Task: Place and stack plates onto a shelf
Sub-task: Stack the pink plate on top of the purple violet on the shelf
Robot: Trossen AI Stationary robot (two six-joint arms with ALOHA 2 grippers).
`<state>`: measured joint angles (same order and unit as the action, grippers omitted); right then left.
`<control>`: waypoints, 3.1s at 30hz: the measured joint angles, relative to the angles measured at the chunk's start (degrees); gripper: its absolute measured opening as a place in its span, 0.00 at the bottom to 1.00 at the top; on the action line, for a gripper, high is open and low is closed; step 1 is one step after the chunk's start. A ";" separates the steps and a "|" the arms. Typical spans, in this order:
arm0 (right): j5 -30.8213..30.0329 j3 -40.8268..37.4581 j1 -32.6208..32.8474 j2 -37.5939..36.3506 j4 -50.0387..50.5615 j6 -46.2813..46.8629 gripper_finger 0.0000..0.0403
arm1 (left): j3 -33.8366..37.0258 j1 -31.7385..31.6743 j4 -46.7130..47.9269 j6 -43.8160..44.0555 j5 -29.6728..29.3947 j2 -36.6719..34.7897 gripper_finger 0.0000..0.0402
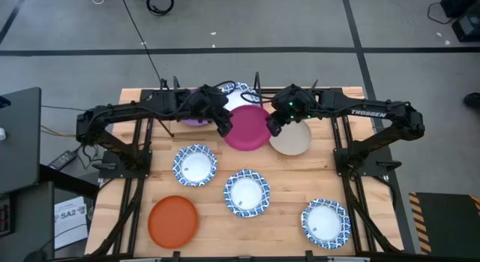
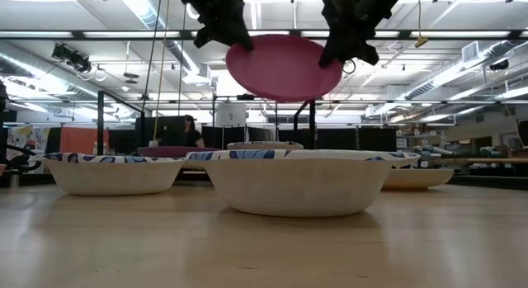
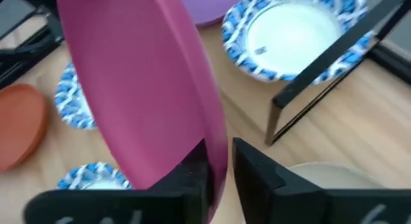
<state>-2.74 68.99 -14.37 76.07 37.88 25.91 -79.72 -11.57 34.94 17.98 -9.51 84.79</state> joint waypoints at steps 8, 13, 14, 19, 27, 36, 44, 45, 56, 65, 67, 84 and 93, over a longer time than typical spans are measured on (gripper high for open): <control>2.84 0.00 0.02 0.00 -1.27 -0.05 0.31 | 0.00 -0.10 0.65 0.22 -1.16 0.09 0.06; 6.50 0.00 -0.02 0.00 -1.66 -0.25 0.32 | 0.00 -0.07 1.18 0.28 -1.41 0.11 0.05; 7.66 0.00 -0.02 0.00 -1.84 -0.80 0.32 | 0.00 -0.03 1.45 0.28 -1.43 0.11 0.05; 8.74 0.00 0.39 -0.38 -5.20 -4.01 0.32 | -0.02 -0.03 3.13 0.21 -1.49 0.07 0.05; 8.75 0.00 -1.18 -4.96 -8.68 -3.19 0.32 | -0.02 -0.03 5.97 -2.15 0.52 0.04 0.04; 8.75 0.01 -4.72 -11.98 -8.53 -4.46 0.32 | -0.04 -0.19 9.92 -5.75 6.01 0.00 0.04; 8.15 0.02 -6.58 -15.22 -4.26 -8.19 0.32 | -0.04 -3.41 12.06 -11.41 9.00 -0.04 0.05; 7.93 0.02 -6.78 -15.42 -3.04 -8.68 0.32 | -0.04 -4.09 12.20 -11.91 9.03 -0.04 0.05; 3.98 0.02 -8.07 -15.76 7.35 -9.64 0.32 | -0.04 -14.24 16.54 -18.34 19.02 -0.04 0.05; 3.21 0.02 -8.04 -15.76 9.75 -11.07 0.32 | -0.04 -23.58 18.31 -21.70 23.32 -0.04 0.05; 3.20 0.02 -8.04 -15.76 9.79 -11.11 0.32 | -0.04 -25.73 18.33 -21.72 23.33 -0.04 0.05; 3.21 0.02 -8.04 -15.72 9.83 -11.11 0.32 | -0.04 -43.37 18.25 -23.26 21.28 -0.04 0.05; 3.21 0.02 -8.04 -15.72 9.85 -11.11 0.32 | -0.04 -49.51 18.26 -23.26 20.70 -0.04 0.05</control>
<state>0.47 69.01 -22.41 60.36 47.72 14.81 -79.77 -61.07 53.20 -5.28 11.19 84.75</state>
